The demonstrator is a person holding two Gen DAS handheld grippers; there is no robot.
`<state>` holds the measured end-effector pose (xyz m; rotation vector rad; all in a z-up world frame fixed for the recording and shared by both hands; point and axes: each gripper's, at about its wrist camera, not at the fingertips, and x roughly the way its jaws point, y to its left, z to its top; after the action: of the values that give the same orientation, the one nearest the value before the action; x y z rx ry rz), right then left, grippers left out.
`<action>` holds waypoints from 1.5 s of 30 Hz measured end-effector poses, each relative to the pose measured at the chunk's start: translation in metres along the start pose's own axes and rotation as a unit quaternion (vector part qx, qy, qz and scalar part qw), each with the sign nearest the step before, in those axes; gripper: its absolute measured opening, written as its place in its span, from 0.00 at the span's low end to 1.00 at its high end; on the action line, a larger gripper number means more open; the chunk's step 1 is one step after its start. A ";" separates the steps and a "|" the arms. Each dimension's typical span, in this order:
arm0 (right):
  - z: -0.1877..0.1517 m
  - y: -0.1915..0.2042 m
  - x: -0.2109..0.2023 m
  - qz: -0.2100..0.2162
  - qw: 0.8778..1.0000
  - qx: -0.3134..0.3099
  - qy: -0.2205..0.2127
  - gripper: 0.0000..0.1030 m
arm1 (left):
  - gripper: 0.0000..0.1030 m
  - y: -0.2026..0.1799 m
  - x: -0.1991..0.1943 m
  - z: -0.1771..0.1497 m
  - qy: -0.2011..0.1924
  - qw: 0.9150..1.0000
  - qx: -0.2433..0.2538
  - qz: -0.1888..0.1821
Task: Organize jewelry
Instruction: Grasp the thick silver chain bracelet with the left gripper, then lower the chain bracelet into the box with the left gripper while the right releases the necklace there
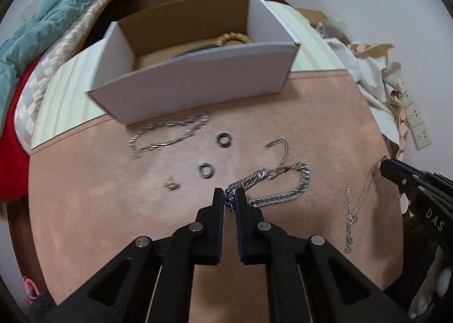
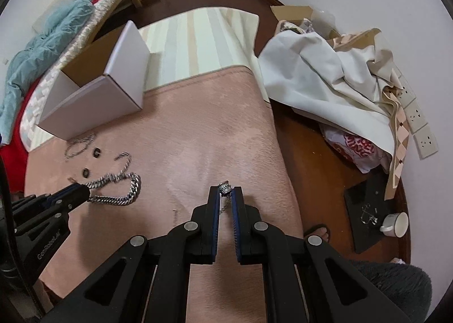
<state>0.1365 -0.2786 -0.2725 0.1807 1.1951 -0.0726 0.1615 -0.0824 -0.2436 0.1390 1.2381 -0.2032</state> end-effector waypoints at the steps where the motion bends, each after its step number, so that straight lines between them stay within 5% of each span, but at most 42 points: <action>1: 0.001 0.002 -0.005 0.005 1.000 0.000 -0.004 0.09 | 0.05 0.004 -0.005 -0.001 -0.001 1.000 -0.001 -0.003; 15: 0.022 0.042 -0.069 0.070 0.996 -0.029 -0.049 0.09 | 0.05 0.042 -0.082 0.016 -0.060 0.998 -0.023 -0.028; 28: 0.119 0.110 -0.156 0.120 0.978 -0.088 -0.145 0.08 | 0.00 0.074 -0.159 0.094 -0.149 0.988 -0.011 -0.042; 31: 0.134 0.121 -0.158 0.124 0.976 -0.092 -0.151 0.08 | 0.10 0.085 -0.144 0.091 -0.131 0.989 -0.027 -0.064; 33: 0.136 0.124 -0.155 0.127 0.976 -0.093 -0.151 0.08 | 0.53 0.090 -0.122 0.078 -0.105 0.992 -0.034 -0.060; 34: 0.135 0.124 -0.153 0.128 0.976 -0.093 -0.150 0.08 | 0.63 0.093 -0.105 0.067 -0.089 0.993 -0.041 -0.059; 39: 0.114 0.116 -0.130 0.128 0.980 -0.080 -0.130 0.08 | 0.65 0.096 -0.038 0.024 -0.032 0.995 -0.074 -0.049; 45: 0.078 0.089 -0.096 0.119 0.988 -0.042 -0.093 0.08 | 0.64 0.072 0.013 0.013 -0.007 0.998 -0.049 -0.025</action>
<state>0.1868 -0.2089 -0.1464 0.2366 0.9806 0.1664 0.1940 -0.0163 -0.2520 0.0208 1.2357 -0.1863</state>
